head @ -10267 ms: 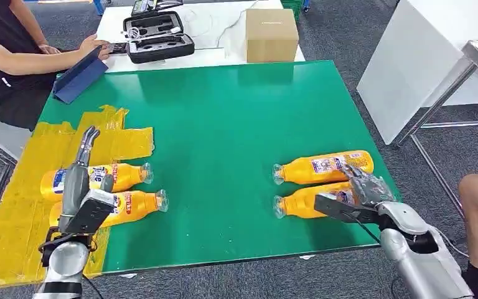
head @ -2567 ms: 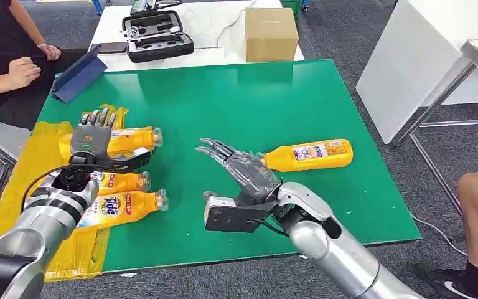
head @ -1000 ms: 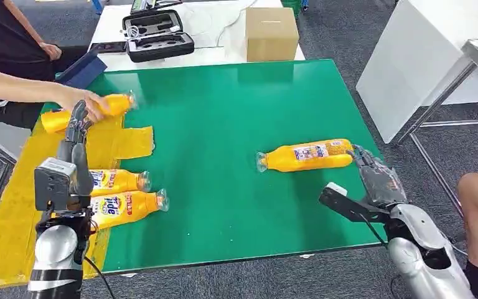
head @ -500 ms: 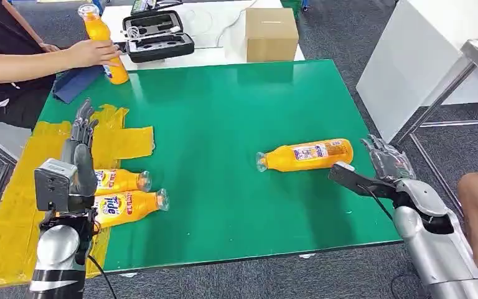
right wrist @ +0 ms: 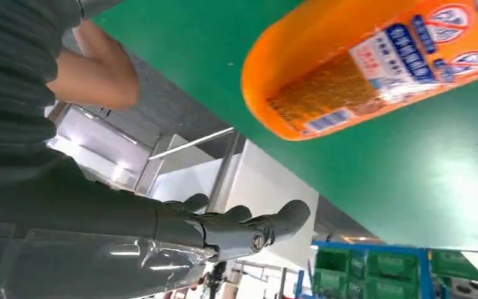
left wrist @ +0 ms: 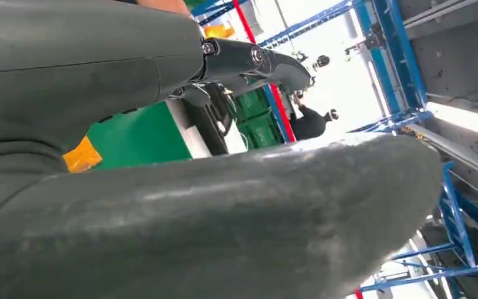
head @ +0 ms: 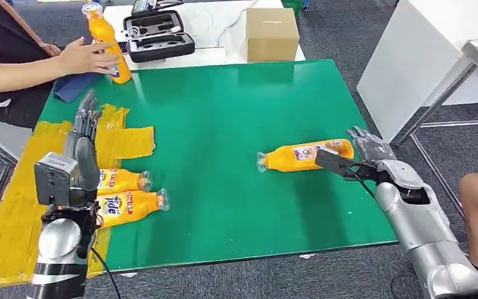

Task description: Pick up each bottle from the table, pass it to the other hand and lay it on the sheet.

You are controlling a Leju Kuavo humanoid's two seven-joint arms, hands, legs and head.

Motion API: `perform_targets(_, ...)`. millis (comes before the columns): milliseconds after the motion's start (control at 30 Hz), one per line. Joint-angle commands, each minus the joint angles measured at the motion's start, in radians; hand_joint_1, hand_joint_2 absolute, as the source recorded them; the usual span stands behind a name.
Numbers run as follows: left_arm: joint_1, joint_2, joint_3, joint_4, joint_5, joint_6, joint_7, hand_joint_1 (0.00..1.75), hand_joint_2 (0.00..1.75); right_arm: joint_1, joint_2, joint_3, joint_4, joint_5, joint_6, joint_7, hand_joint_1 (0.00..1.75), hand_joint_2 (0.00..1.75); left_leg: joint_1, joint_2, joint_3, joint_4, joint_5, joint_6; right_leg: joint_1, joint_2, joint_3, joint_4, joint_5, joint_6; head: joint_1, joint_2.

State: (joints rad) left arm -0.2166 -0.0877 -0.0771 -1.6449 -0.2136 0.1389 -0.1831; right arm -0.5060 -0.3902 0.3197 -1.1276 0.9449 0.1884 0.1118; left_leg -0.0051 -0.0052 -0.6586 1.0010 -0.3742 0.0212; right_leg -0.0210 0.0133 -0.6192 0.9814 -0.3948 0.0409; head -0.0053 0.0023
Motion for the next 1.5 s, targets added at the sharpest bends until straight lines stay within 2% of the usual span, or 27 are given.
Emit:
perform_targets(33,-0.043,0.022,-0.015,0.062,0.006,0.004,0.005,0.0,0.0,-0.099,0.045,0.089,0.154,0.007,0.011,-0.011,0.0,1.75,0.001,0.002,0.003,0.0,-0.001,-0.001,0.001,0.001,0.003,0.0,-0.001,-0.001,0.0,0.0)
perform_targets(300,-0.063,0.023,-0.012,0.071,0.028,0.005,0.007,0.0,0.0,-0.184,0.115,0.167,0.307,0.048,-0.004,-0.021,0.0,1.75,0.002,0.004,0.005,0.001,-0.002,-0.002,0.002,0.003,0.004,0.0,-0.001,-0.003,-0.001,0.0)
perform_targets(600,-0.081,0.028,-0.013,0.091,0.068,-0.003,0.007,0.0,0.0,-0.285,0.153,0.247,0.47,0.089,-0.004,-0.053,0.0,1.75,0.001,0.003,0.004,0.0,-0.002,-0.001,0.001,0.002,0.003,0.0,-0.001,-0.002,0.0,0.0)
perform_targets(933,-0.092,0.038,-0.025,0.105,0.095,-0.004,0.006,0.0,0.0,-0.393,0.158,0.355,0.647,0.157,0.071,-0.073,0.0,1.75,0.001,0.001,0.004,0.0,-0.001,-0.001,0.001,0.0,0.004,0.0,-0.001,-0.002,0.0,0.0)
perform_targets(1267,-0.1,0.043,-0.026,0.115,0.112,-0.007,0.002,0.0,0.0,-0.387,0.139,0.39,0.68,0.18,0.103,-0.089,0.0,1.75,0.001,0.0,0.003,0.0,-0.001,-0.001,0.001,-0.001,0.003,0.0,-0.001,-0.002,0.0,0.0)
perform_targets(1500,-0.106,0.045,-0.043,0.127,0.131,-0.016,0.003,0.0,0.0,-0.292,0.122,0.399,0.743,0.191,0.06,-0.093,0.0,1.75,0.002,-0.002,0.004,0.0,-0.001,-0.001,0.002,-0.003,0.005,-0.002,-0.001,-0.002,0.0,0.0)
